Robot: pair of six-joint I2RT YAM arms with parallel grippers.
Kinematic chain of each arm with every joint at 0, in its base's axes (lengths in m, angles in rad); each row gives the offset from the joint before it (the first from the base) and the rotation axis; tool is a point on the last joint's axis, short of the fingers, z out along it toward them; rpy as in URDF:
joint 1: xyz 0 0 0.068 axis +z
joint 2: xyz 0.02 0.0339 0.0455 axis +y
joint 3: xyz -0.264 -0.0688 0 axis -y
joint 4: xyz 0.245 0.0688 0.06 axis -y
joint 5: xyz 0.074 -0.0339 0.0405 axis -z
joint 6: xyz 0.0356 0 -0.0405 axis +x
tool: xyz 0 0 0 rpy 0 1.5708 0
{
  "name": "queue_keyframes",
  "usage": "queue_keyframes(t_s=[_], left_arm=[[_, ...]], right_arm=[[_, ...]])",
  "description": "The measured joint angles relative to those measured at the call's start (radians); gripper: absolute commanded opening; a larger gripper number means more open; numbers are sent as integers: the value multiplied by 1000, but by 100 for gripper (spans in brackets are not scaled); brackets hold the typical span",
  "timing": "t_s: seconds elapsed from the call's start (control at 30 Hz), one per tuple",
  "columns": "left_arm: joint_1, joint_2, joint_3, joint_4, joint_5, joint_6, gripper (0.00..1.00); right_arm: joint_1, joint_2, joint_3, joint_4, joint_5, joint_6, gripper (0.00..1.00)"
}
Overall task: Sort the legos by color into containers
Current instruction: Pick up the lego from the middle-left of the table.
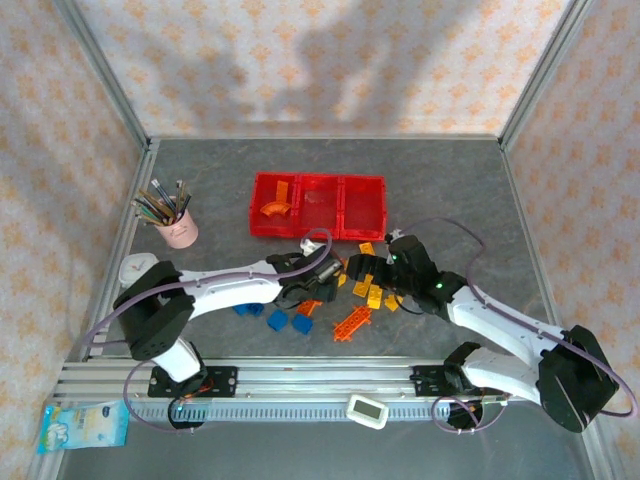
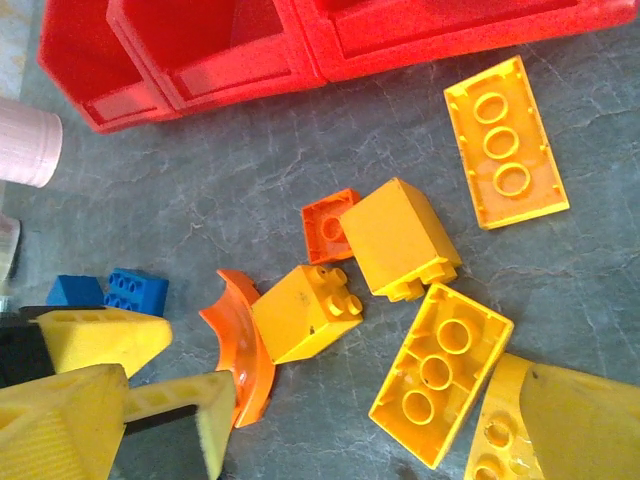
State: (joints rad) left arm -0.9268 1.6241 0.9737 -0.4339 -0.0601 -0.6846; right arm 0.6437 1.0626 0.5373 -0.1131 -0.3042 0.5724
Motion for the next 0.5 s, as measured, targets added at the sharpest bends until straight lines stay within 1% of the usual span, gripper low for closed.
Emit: queue_keyframes(t_s=[0.23, 0.37, 0.5], left_arm=[[-3, 65, 13, -8, 0, 1, 71], [-3, 103, 24, -8, 0, 3, 69], [-6, 129, 25, -6, 0, 4, 64]], right_arm=[[-2, -6, 0, 0, 0, 4, 100], [-4, -7, 0, 0, 0, 4, 100], [-6, -7, 0, 0, 0, 4, 100]])
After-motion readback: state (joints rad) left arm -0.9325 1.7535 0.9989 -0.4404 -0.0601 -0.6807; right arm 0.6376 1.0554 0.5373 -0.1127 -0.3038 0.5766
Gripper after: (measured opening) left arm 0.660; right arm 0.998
